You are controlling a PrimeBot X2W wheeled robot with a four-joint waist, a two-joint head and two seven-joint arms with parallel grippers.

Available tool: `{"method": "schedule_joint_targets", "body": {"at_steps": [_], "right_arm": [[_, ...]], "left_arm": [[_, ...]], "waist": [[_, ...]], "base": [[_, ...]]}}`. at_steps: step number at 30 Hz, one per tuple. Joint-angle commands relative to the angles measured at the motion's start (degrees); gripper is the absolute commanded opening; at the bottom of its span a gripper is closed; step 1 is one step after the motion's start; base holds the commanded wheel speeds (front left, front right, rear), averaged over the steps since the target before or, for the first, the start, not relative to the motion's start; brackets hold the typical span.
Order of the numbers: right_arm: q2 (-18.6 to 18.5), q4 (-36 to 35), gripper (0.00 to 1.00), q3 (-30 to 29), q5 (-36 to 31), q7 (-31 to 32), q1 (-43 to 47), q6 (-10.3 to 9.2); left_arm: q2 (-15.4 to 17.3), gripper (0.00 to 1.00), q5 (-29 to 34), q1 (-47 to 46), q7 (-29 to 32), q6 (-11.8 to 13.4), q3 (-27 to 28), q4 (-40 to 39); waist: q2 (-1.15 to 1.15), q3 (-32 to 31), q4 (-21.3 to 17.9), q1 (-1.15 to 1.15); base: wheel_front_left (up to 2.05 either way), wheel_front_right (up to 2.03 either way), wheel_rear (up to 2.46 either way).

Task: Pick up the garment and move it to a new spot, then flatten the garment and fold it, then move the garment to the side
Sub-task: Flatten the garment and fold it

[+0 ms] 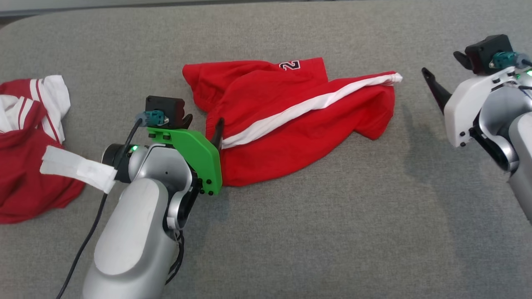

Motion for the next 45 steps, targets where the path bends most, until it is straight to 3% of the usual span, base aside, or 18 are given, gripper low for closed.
{"method": "schedule_joint_targets", "body": {"at_steps": [1,7,13,24,25,27,29,45], "right_arm": [[-1.28,0.56,1.00,0.27,0.62,0.05,-1.20,-0.08],[-3.43,2.46,1.00,0.82,2.22,-1.06,-2.54,-0.08],[-2.87,3.91,1.00,2.04,2.78,-2.05,-2.71,-0.08],[-1.16,6.01,1.00,5.25,3.43,-3.56,-4.84,-0.08],[-1.10,6.25,1.00,5.80,3.45,-3.40,-4.72,-0.08],[-0.99,6.49,1.00,6.45,4.00,-3.32,-4.75,-0.08],[-0.88,6.76,1.00,6.81,4.46,-3.25,-4.82,-0.08],[0.18,11.04,1.00,8.13,7.57,-1.26,-6.99,-0.08]], "left_arm": [[0.22,1.00,-0.22,0.55,0.73,0.53,0.01,-1.69],[1.05,1.00,-0.23,3.77,3.04,2.42,-0.21,-9.90],[1.79,1.00,-1.41,7.61,6.75,3.75,-0.63,-16.30],[0.67,1.00,-2.88,7.44,7.95,4.56,-1.21,-14.68],[0.68,0.84,-3.00,7.34,8.01,4.50,-1.22,-14.48],[0.73,0.35,-3.18,7.15,8.02,4.25,-1.22,-14.27],[0.84,0.00,-3.30,6.83,7.81,4.09,-1.26,-14.28],[0.91,0.00,-4.07,7.13,7.95,3.37,-2.87,-14.37]], "waist": [[0.00,4.10,2.56,0.00],[0.00,4.82,3.81,0.00],[0.00,3.98,4.08,0.00],[0.00,4.61,2.66,0.00],[0.00,4.64,2.60,0.00],[0.00,4.72,2.49,0.00],[0.00,4.76,2.42,0.00],[0.00,5.49,3.68,0.00]], "base": [[0.00,0.00,0.00],[0.00,0.00,0.00],[0.00,0.00,0.00],[0.00,0.00,0.00],[0.00,0.00,0.00],[0.00,0.00,0.00],[0.00,0.00,0.00],[0.00,0.00,0.00]]}}
